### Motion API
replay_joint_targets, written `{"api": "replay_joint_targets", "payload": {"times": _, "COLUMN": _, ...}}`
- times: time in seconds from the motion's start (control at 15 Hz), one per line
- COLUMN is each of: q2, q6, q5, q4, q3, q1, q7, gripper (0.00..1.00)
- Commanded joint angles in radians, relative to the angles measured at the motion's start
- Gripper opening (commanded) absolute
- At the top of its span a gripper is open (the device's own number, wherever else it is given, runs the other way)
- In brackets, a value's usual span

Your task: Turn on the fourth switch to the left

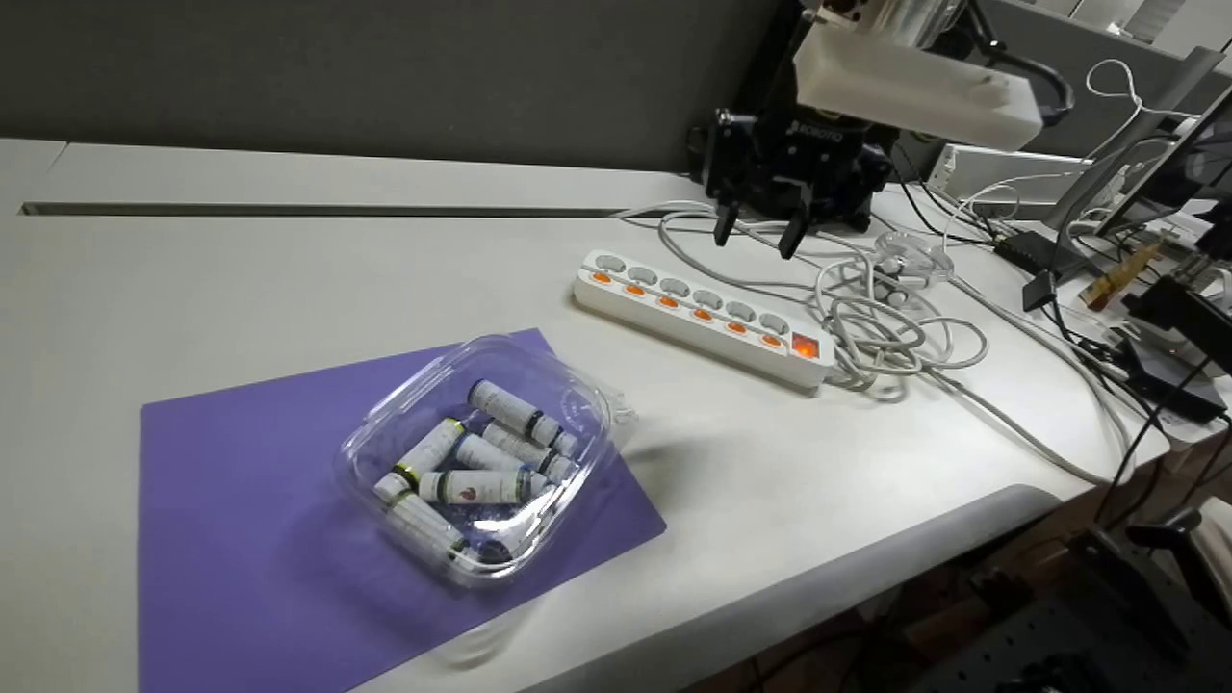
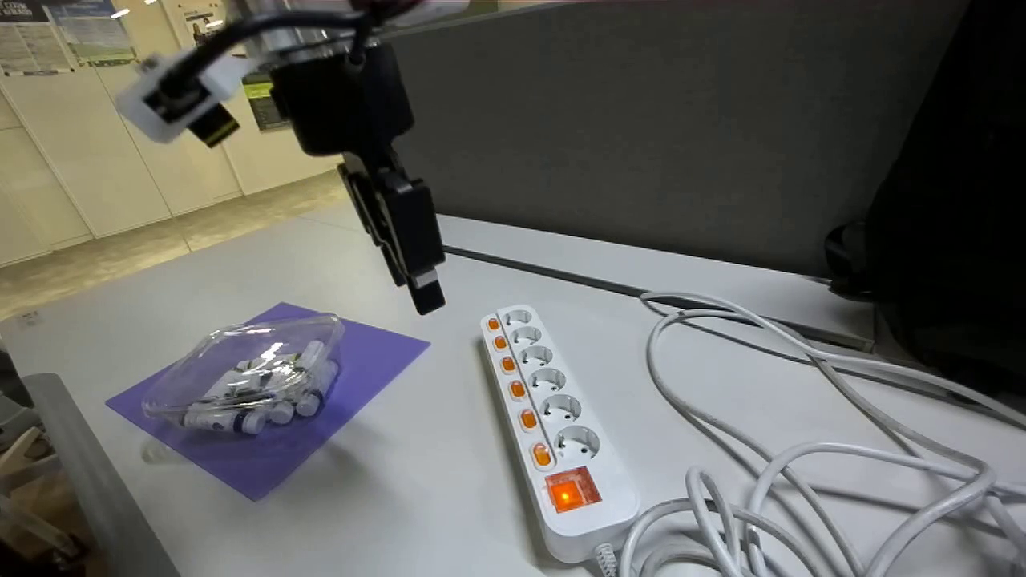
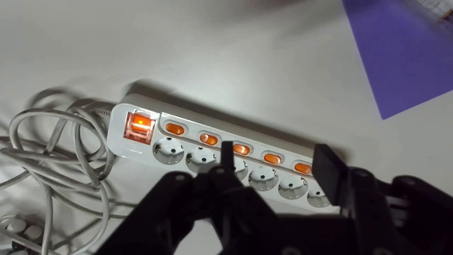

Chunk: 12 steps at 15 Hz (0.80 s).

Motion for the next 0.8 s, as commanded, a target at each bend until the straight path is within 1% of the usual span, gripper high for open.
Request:
{"api": "replay_joint_targets", "payload": {"times": 0.0, "q2": 0.128, "q6": 0.002, "q5": 0.000, "q4": 0.112, "q3": -0.056, "q1": 0.038, "q7": 0.065, "gripper": 0.31}}
{"api": "replay_joint_targets", "payload": {"times": 0.27, "q2": 0.214, "q6": -0.001, "q5": 0.023, "q4": 0.198, "q3": -0.108, "q1": 0.069, "q7": 0.054, "gripper": 0.05}}
{"api": "replay_joint_targets", "payload": {"times": 0.33, "q2": 0.171, "q6": 0.012, "q5": 0.026, "q4": 0.141, "q3": -0.111, "q1": 0.073, "q7": 0.008, "gripper": 0.01}}
{"api": "replay_joint_targets", "payload": {"times": 0.4, "q2": 0.186, "q6": 0.012, "q5": 0.030, "q4": 0.153, "q3": -0.118, "q1": 0.077, "q7": 0.001, "gripper": 0.15}}
{"api": "replay_joint_targets", "payload": {"times": 0.53, "q2": 0.190, "q6": 0.012, "q5": 0.031, "q4": 0.151, "q3": -0.123, "q1": 0.083, "q7": -0.001, "gripper": 0.02}}
{"api": "replay_joint_targets", "payload": {"times": 0.67, "q2": 0.189, "q6": 0.012, "q5": 0.031, "q4": 0.150, "q3": -0.124, "q1": 0.087, "q7": -0.001, "gripper": 0.00}}
{"api": "replay_joint_targets", "payload": {"times": 0.73, "q2": 0.200, "q6": 0.028, "q5": 0.018, "q4": 0.154, "q3": -0.136, "q1": 0.094, "q7": 0.031, "gripper": 0.00}}
